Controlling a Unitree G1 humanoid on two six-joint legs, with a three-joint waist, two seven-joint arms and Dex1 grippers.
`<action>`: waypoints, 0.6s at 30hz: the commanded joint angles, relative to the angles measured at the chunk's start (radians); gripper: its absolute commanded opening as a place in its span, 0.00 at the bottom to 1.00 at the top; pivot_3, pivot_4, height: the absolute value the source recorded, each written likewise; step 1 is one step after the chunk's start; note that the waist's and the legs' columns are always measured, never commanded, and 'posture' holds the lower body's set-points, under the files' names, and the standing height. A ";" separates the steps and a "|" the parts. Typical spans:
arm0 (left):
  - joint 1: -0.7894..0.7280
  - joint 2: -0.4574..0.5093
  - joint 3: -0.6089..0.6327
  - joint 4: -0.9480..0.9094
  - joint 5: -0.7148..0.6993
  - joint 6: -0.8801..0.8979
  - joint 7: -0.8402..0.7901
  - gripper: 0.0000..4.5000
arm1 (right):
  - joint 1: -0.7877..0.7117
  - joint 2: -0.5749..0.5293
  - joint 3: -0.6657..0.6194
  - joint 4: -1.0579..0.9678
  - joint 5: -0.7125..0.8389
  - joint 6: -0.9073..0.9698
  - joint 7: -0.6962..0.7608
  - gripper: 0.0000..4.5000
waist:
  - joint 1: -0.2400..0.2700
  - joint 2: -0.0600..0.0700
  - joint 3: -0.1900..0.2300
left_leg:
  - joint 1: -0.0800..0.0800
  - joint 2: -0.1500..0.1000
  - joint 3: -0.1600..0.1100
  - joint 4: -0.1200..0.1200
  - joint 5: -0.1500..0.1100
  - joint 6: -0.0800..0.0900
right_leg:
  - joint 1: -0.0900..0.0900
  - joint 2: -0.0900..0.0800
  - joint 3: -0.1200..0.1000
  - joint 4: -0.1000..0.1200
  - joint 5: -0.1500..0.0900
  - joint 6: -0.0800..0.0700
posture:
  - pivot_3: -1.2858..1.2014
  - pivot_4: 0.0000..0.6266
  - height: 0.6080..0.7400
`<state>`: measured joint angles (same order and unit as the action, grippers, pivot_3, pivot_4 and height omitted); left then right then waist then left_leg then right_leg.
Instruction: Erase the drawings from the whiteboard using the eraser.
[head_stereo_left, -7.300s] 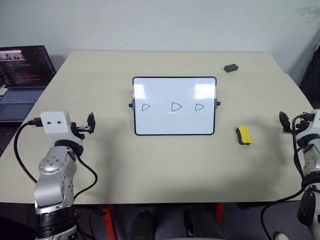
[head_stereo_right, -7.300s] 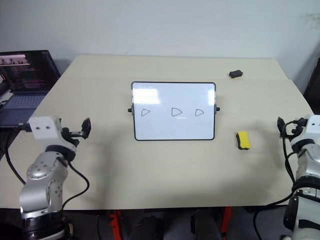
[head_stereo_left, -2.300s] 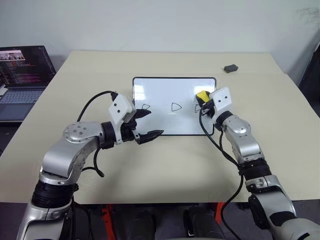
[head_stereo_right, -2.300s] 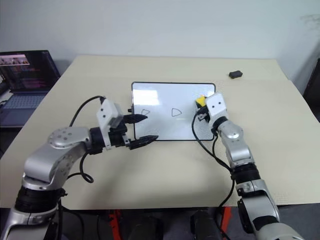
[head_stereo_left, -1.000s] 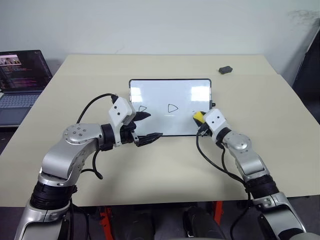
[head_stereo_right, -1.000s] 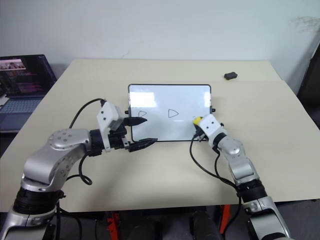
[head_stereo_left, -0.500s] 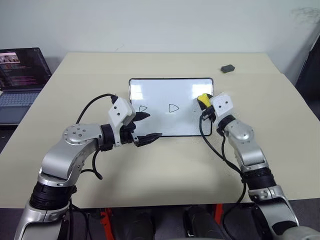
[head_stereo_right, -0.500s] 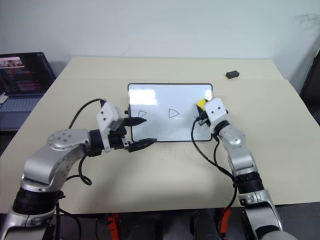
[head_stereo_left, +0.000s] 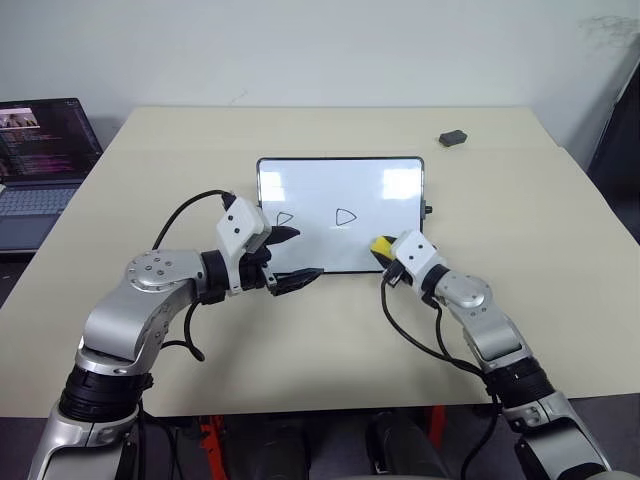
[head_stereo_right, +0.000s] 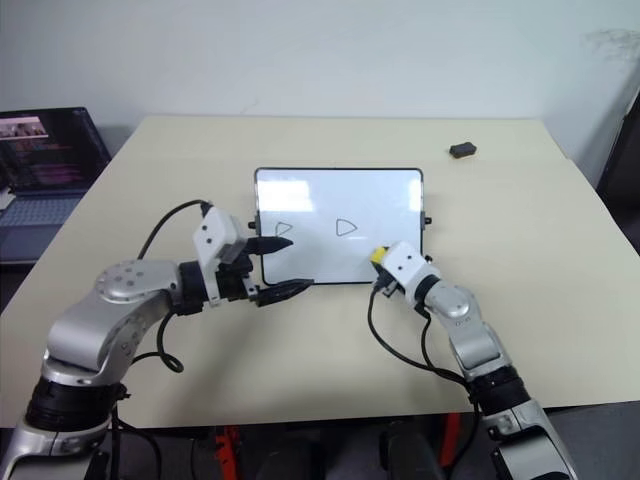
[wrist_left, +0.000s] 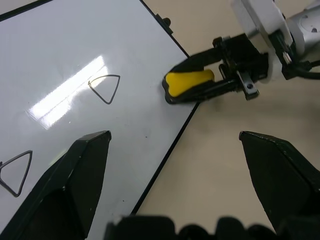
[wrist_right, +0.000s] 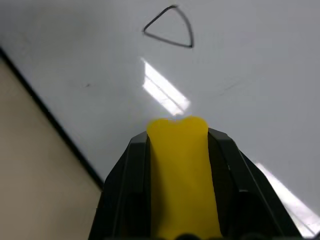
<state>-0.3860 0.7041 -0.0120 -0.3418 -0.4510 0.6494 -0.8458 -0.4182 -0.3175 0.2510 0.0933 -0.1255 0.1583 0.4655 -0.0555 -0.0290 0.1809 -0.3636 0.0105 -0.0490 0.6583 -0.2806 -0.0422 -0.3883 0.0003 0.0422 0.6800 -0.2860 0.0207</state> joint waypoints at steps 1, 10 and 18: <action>-0.002 0.012 0.012 -0.006 0.006 -0.018 -0.006 1.00 | -0.034 0.017 -0.055 0.000 0.026 -0.024 -0.030 0.26 | 0.001 0.000 0.000 | 0.000 0.000 0.000 0.000 0.000 0.000 | 0.000 0.000 0.000 0.000 0.000 0.000 | 0.52 0.24 1.00; -0.006 0.011 0.009 -0.009 0.007 -0.012 -0.002 1.00 | -0.176 0.067 -0.184 0.072 0.065 -0.128 -0.159 0.26 | 0.004 0.001 0.003 | -0.003 0.000 -0.001 -0.001 -0.001 0.000 | -0.002 0.000 -0.001 -0.002 0.002 -0.004 | 0.52 0.24 1.00; 0.003 0.012 0.015 -0.015 0.005 -0.009 0.005 1.00 | -0.113 0.062 -0.102 0.102 0.029 -0.070 -0.099 0.26 | 0.005 0.001 0.003 | -0.004 -0.001 0.001 -0.012 -0.001 0.000 | -0.004 -0.002 0.000 -0.006 0.000 -0.004 | 0.52 0.24 1.00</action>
<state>-0.3842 0.7058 -0.0122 -0.3376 -0.4459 0.6483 -0.8402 -0.5571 -0.2518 0.1247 0.1973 -0.0872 0.0655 0.3425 -0.0509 -0.0282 0.1835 -0.3668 0.0100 -0.0482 0.6466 -0.2816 -0.0426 -0.3928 -0.0017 0.0421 0.6738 -0.2858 0.0165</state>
